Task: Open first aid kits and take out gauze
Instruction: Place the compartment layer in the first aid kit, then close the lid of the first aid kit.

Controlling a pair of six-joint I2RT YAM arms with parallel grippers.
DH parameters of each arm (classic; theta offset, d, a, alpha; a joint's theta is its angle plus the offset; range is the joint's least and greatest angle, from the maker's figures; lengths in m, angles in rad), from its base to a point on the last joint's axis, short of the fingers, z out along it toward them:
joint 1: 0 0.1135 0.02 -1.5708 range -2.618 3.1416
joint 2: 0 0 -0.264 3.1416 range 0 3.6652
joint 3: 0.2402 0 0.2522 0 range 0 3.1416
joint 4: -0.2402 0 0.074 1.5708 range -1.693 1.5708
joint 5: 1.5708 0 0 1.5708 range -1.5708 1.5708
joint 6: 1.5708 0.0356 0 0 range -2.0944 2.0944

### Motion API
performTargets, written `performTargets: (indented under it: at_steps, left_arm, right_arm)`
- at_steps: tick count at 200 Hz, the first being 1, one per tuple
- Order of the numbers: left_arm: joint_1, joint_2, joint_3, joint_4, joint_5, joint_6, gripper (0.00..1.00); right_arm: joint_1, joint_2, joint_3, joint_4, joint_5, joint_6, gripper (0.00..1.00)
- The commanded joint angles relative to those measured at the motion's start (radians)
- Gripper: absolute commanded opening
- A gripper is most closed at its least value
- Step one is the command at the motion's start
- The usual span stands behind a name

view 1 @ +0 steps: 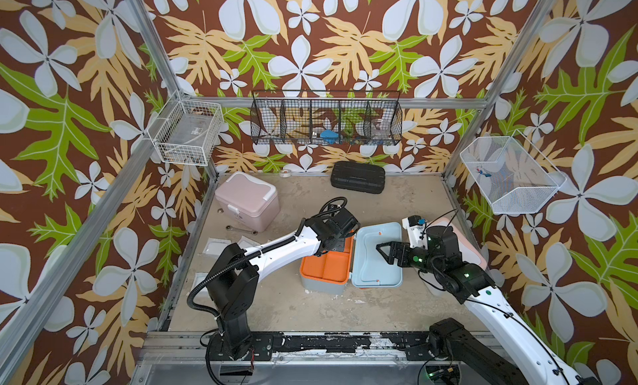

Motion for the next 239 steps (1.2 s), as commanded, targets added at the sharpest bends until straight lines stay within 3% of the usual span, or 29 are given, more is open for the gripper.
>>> performTargets:
  at_steps: [1, 63, 104, 182, 209, 239]
  left_arm:
    - [0.000, -0.034, 0.000, -0.012, 0.017, -0.009, 0.27]
    - [0.023, -0.220, -0.047, -0.061, 0.000, 0.005, 0.80]
    - [0.061, -0.371, -0.184, -0.059, 0.063, 0.005, 0.99]
    - [0.064, -0.545, -0.415, -0.018, 0.244, -0.047, 1.00]
    - [0.064, -0.567, -0.483, 0.073, 0.376, -0.066, 1.00]
    - [0.060, -0.569, -0.510, 0.154, 0.442, -0.086, 1.00]
  right_arm:
    - [0.002, 0.005, 0.013, 0.014, 0.000, -0.009, 0.88]
    - [0.001, 0.007, 0.027, 0.006, -0.002, -0.006, 0.88]
    - [0.002, 0.006, 0.030, 0.003, -0.005, -0.003, 0.88]
    - [0.002, 0.010, 0.050, -0.006, -0.009, 0.006, 0.88]
    - [0.001, 0.010, 0.058, -0.009, -0.015, 0.012, 0.88]
    - [0.002, 0.004, 0.077, -0.022, -0.022, 0.018, 0.88]
